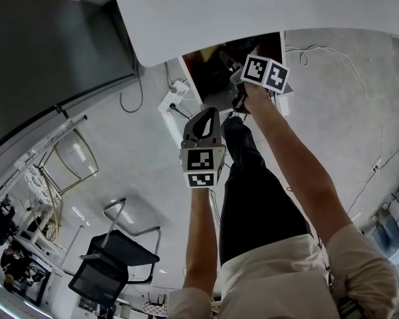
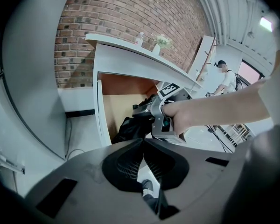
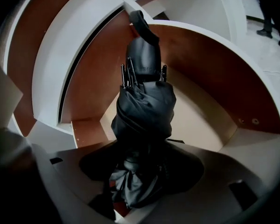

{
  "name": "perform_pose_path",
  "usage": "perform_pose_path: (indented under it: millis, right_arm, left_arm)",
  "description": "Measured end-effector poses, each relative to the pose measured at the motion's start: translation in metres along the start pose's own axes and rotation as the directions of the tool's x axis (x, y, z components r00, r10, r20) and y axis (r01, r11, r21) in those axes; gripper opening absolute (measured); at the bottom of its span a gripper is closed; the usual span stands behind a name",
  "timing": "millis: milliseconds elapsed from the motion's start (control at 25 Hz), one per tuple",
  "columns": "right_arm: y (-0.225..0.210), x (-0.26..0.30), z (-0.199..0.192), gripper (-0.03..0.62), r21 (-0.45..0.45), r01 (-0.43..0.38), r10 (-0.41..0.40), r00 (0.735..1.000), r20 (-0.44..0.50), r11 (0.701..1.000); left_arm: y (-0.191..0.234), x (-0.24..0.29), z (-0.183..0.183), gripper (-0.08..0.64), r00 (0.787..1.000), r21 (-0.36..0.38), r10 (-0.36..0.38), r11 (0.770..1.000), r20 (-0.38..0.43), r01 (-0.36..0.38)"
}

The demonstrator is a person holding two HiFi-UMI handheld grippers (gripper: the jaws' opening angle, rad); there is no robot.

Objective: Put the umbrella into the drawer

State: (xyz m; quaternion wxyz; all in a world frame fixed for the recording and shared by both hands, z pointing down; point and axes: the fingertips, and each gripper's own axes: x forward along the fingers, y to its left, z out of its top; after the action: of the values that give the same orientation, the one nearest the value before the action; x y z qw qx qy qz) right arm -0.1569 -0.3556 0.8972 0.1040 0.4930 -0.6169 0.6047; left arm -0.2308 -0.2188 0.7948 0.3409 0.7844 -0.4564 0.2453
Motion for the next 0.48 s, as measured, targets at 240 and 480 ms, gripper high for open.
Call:
perform_pose_path:
  millis: [240, 480]
  right_arm:
    - [0.010, -0.015, 0.008, 0.302, 0.050, -0.049, 0.047, 0.998, 0.047, 0.998]
    - [0.021, -0.026, 0.002, 0.302, 0.010, -0.068, 0.068, 0.996, 0.049, 0.998]
  left_arm:
    - [0.002, -0.004, 0.000, 0.009, 1.000, 0.004, 0.005, 1.000, 0.012, -0.005]
    - [0.004, -0.013, 0.000, 0.011, 0.999, -0.004, 0.021, 1.000, 0.026, -0.021]
